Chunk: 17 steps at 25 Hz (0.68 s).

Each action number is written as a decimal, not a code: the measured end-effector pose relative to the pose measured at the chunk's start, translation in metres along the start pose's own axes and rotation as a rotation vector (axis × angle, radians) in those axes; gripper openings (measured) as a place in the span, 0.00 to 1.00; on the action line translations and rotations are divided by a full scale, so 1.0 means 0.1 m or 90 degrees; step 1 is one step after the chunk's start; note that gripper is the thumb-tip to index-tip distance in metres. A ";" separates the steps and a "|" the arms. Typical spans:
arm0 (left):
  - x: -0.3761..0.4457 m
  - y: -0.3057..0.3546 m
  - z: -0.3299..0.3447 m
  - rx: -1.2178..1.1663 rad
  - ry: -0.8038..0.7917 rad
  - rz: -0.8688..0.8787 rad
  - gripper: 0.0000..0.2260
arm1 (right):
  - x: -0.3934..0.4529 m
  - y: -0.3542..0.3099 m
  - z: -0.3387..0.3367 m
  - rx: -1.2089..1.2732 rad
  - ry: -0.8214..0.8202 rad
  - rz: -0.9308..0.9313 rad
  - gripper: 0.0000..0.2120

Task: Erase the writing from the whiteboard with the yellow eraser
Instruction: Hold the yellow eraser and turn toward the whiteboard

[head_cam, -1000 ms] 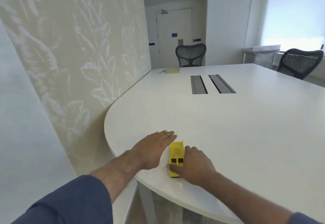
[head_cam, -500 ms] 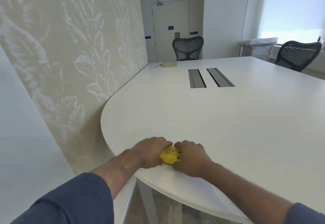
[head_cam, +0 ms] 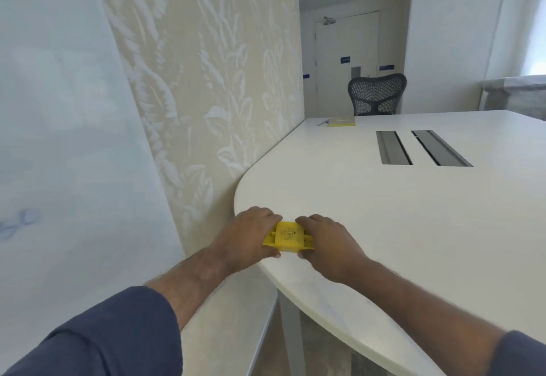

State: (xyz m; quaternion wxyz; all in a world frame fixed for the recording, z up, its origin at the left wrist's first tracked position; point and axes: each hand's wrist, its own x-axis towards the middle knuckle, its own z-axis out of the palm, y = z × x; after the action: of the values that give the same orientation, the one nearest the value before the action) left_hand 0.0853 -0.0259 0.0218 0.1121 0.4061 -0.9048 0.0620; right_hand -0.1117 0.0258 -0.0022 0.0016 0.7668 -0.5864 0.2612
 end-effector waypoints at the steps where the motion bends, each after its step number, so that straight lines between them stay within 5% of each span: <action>1: -0.08 -0.08 -0.08 0.015 0.025 -0.007 0.32 | 0.07 -0.10 0.01 0.005 0.016 -0.022 0.21; 17: -1.64 -0.93 -1.73 0.321 0.181 -0.216 0.29 | 1.01 -2.17 -0.08 0.123 0.183 -0.364 0.28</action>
State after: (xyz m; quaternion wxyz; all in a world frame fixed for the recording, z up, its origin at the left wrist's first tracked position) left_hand 0.2869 0.0656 0.1501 0.1423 0.5530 -0.7558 0.3205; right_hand 0.0979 0.0054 0.1108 0.0849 0.8521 -0.3135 0.4103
